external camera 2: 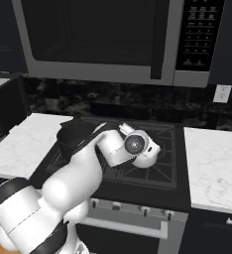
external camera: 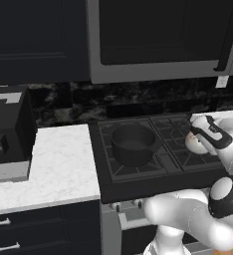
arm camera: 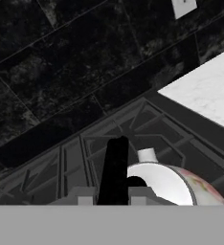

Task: Pick the kettle from the counter and place it on a stove burner. Then turn the burner on.

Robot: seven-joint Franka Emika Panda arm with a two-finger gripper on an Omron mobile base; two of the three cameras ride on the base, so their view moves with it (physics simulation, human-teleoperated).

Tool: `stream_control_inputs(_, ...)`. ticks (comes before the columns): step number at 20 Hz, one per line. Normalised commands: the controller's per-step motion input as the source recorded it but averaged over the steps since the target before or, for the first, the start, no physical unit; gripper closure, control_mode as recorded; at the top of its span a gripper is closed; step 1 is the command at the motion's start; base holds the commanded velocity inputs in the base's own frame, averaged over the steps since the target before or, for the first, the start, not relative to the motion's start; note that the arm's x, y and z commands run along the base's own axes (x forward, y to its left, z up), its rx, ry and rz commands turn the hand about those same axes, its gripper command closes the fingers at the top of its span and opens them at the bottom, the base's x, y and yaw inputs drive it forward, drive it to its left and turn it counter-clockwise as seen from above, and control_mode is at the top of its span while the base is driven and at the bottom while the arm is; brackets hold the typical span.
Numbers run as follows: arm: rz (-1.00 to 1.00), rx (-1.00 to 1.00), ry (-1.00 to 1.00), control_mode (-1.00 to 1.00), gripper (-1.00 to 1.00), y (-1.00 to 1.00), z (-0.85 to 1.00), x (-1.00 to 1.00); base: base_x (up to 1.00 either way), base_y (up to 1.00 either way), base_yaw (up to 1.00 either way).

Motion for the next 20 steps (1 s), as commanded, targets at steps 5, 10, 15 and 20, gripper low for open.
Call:
stream_control_inputs(5, 0.00, 0.00, 0.04, -1.00, 1.00, 0.00, -0.53, 0.11, 0.00, 0.00, 0.00)
stream_control_inputs(10, 0.00, 0.00, 0.00, -1.00, 1.00, 0.00, -0.24, 0.09, 0.00, 0.00, 0.00)
stream_control_inputs(15, 0.00, 0.00, -0.04, -1.00, 1.00, -0.31, 0.00, 0.30, 0.00, 0.00, 0.00)
stream_control_inputs(20, 0.00, 0.00, 0.00, -1.00, 1.00, -0.16, 0.00, 0.51, 0.00, 0.00, 0.00)
